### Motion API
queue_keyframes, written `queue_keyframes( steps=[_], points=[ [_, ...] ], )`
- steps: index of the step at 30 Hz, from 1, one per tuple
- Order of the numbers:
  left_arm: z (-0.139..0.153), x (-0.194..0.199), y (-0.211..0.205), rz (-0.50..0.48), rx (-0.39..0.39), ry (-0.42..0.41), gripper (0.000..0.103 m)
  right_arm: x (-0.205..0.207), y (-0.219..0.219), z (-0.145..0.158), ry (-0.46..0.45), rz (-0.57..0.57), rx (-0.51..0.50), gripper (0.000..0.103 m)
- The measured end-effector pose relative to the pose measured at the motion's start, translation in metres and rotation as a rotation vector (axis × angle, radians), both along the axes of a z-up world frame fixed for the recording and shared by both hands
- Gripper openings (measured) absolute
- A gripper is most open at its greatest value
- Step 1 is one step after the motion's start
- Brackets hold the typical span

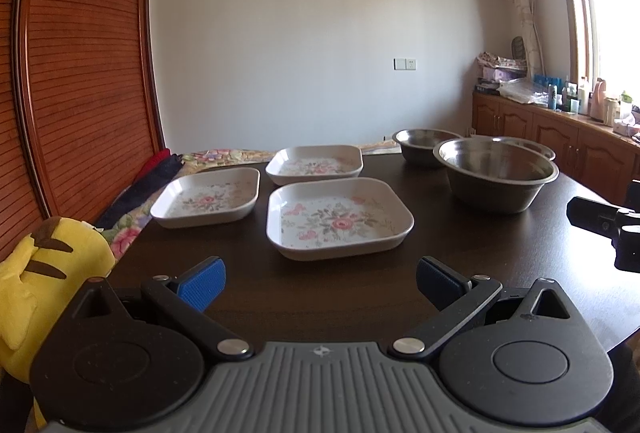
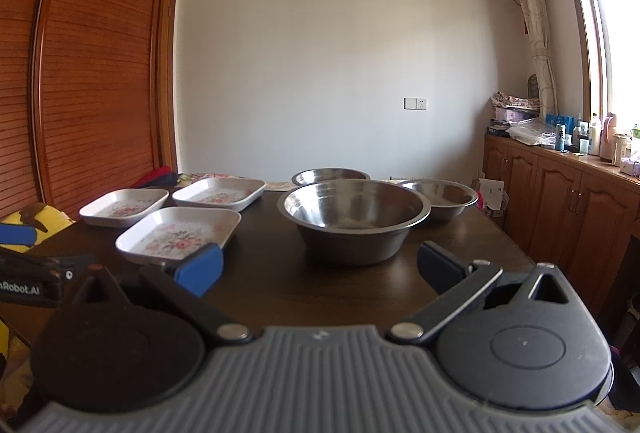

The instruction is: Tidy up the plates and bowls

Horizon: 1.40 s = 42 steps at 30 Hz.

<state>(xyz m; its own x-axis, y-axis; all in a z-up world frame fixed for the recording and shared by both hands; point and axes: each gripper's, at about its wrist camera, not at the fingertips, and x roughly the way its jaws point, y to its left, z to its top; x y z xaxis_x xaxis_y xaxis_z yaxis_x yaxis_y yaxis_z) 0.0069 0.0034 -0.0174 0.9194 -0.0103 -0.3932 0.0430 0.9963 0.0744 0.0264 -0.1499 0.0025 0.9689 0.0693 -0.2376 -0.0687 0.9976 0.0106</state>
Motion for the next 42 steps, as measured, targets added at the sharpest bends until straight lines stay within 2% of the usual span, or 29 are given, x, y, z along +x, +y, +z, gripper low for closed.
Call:
queue_keyframes(
  steps=[6, 17, 27, 33, 40, 42],
  points=[
    [-0.007, 0.003, -0.002, -0.049, -0.018, 0.026, 0.103, 0.004, 0.001, -0.006, 0.022, 0.010, 0.006, 0.103],
    [0.000, 0.017, 0.003, -0.034, 0.059, -0.013, 0.103, 0.023, 0.020, -0.002, 0.038, 0.088, -0.009, 0.103],
    [0.010, 0.058, 0.037, -0.002, 0.070, -0.003, 0.103, 0.057, 0.046, 0.010, 0.060, 0.224, -0.025, 0.103],
    [0.008, 0.088, 0.052, 0.028, 0.086, 0.046, 0.103, 0.082, 0.062, 0.013, 0.094, 0.284, -0.051, 0.103],
    [0.001, 0.110, 0.071, 0.000, 0.005, 0.074, 0.102, 0.106, 0.081, 0.008, 0.138, 0.341, -0.091, 0.103],
    [0.000, 0.116, 0.074, -0.004, 0.000, 0.085, 0.098, 0.112, 0.085, 0.007, 0.151, 0.350, -0.089, 0.103]
  ],
)
